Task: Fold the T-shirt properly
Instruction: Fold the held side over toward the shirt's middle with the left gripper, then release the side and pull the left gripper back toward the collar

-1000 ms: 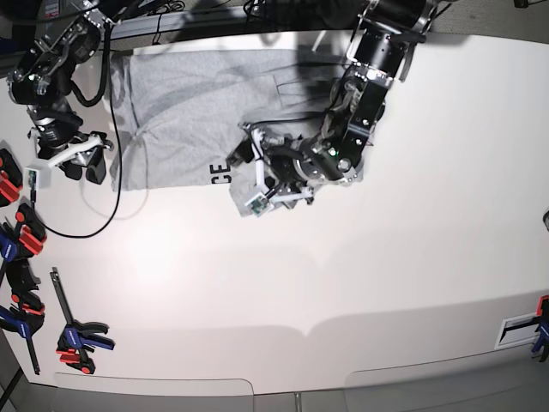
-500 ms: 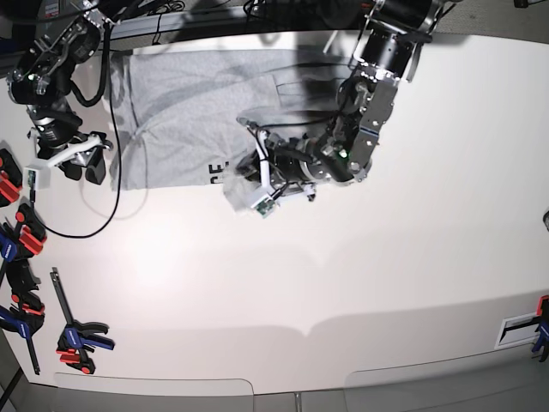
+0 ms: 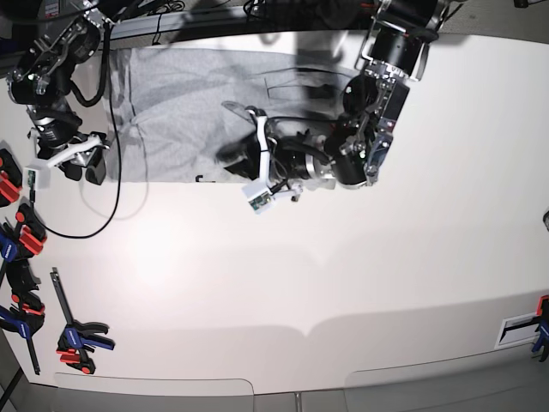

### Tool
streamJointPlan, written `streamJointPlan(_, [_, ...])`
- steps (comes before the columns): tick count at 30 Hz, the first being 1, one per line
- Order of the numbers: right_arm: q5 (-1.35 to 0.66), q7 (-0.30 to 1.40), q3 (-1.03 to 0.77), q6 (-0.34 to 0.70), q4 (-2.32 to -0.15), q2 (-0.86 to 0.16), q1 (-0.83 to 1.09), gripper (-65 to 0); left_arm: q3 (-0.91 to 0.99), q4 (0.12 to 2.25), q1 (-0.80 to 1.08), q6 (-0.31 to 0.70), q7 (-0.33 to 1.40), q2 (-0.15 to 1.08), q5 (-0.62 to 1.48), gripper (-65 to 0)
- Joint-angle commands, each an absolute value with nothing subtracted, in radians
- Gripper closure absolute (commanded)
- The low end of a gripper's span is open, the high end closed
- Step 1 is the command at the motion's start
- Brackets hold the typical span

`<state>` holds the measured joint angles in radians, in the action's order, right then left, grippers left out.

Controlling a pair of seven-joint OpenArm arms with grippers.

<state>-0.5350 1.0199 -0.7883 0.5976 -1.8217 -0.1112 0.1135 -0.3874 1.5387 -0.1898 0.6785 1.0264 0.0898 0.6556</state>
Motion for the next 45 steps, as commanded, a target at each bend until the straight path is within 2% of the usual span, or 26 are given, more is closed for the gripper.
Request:
streamJointPlan(1, [-0.557, 0.994, -0.791, 0.593, -1.839, -0.125, 0.102, -28.4, -0.387, 1.556, -0.212, 0.685, 1.003, 0.087, 0.686, -30.9])
streamJointPlan(2, [-0.557, 0.994, -0.791, 0.593, -1.839, -0.125, 0.102, -28.4, -0.387, 1.558, -0.214, 0.685, 1.006, 0.089, 0.693, -32.7])
streamJointPlan(6, [-0.557, 0.994, -0.791, 0.593, -1.839, -0.125, 0.102, -28.4, -0.386, 1.633, -0.216, 0.686, 1.026, 0.121, 0.79, -32.0])
streamJointPlan(9, [-0.556, 0.995, -0.791, 0.593, -1.839, -0.125, 0.103, -28.4, -0.386, 1.714, -0.209, 0.69, 1.041, 0.163, 0.756, -31.7])
streamJointPlan(13, [-0.557, 0.995, -0.791, 0.593, -1.839, -0.125, 0.102, -28.4, -0.386, 1.759, -0.179, 0.689, 1.043, 0.247, 0.664, -25.6])
streamJointPlan(18, [-0.558, 0.994, -0.791, 0.593, -1.839, -0.125, 0.102, -28.4, -0.384, 1.766, -0.136, 0.657, 1.047, 0.355, 0.651, -25.3])
streamJointPlan(24, [-0.558, 0.994, -0.791, 0.593, -1.839, -0.125, 0.102, -28.4, -0.219, 1.893, -0.027, 0.624, 1.038, 0.433, 0.628, -25.3])
streamJointPlan(32, [-0.575, 0.994, -0.791, 0.593, -1.839, -0.125, 0.102, -28.4, 0.022, 1.924, 0.133, 0.538, 0.976, 0.432, 0.591, -25.4])
streamJointPlan(35, [-0.607, 0.995, -0.791, 0.593, -1.839, -0.125, 0.101, -28.4, 0.025, 1.924, 0.15, 0.538, 0.91, 0.423, 0.587, -26.1])
streamJointPlan(39, [-0.606, 0.995, -0.791, 0.593, -1.839, -0.125, 0.1, -28.4, 0.024, 1.901, 0.144, 0.538, 0.863, 0.373, 0.55, -30.7])
streamJointPlan(45, [-0.606, 0.995, -0.791, 0.593, -1.839, -0.125, 0.1, -28.4, 0.023, 1.74, 0.091, 0.538, 0.821, 0.296, 0.551, -31.2])
